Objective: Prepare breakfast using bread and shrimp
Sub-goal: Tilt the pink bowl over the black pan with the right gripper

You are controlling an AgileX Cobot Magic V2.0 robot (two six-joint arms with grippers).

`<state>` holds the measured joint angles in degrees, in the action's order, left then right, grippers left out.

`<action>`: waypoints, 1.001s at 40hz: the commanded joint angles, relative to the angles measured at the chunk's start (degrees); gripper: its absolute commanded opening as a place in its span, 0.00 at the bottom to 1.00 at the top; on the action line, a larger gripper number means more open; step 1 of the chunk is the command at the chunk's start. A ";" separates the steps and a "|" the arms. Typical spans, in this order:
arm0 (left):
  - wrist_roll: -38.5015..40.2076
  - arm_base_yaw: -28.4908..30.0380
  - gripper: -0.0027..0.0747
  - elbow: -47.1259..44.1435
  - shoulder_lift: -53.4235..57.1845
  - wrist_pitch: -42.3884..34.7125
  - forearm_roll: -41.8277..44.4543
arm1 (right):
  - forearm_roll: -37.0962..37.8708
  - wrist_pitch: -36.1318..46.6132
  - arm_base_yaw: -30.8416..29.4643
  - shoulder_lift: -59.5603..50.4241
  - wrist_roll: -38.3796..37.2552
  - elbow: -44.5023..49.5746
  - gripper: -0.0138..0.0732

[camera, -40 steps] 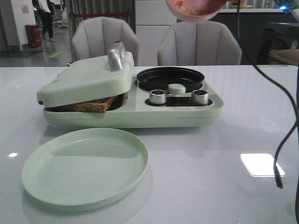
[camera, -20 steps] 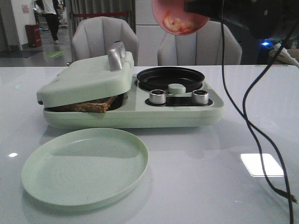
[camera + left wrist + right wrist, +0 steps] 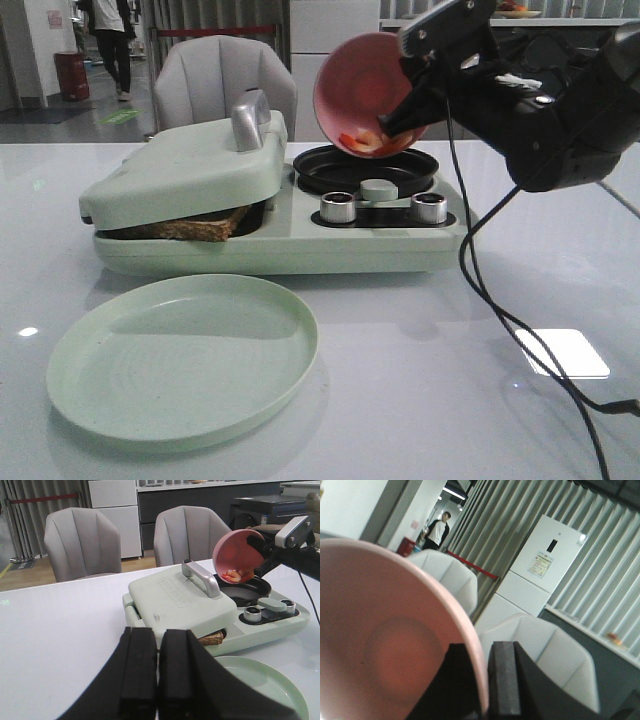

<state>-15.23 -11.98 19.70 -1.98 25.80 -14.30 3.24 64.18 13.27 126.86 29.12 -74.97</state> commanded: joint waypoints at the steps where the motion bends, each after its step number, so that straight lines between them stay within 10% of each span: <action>1: 0.61 -0.21 0.18 1.36 -0.75 -4.37 -0.99 | 0.51 10.01 -0.14 -3.59 8.92 -1.51 0.32; 31: 0.61 -0.21 0.18 1.36 -0.75 -4.37 -0.99 | -0.02 10.01 2.17 -3.65 20.32 -6.94 0.32; 40: 0.61 -0.21 0.18 1.36 -0.75 -4.37 -0.99 | -8.23 6.18 2.17 -3.65 6.15 -8.23 0.32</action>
<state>-15.23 -11.98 19.70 -1.98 25.80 -14.30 -0.46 64.72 15.70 127.19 42.74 -80.56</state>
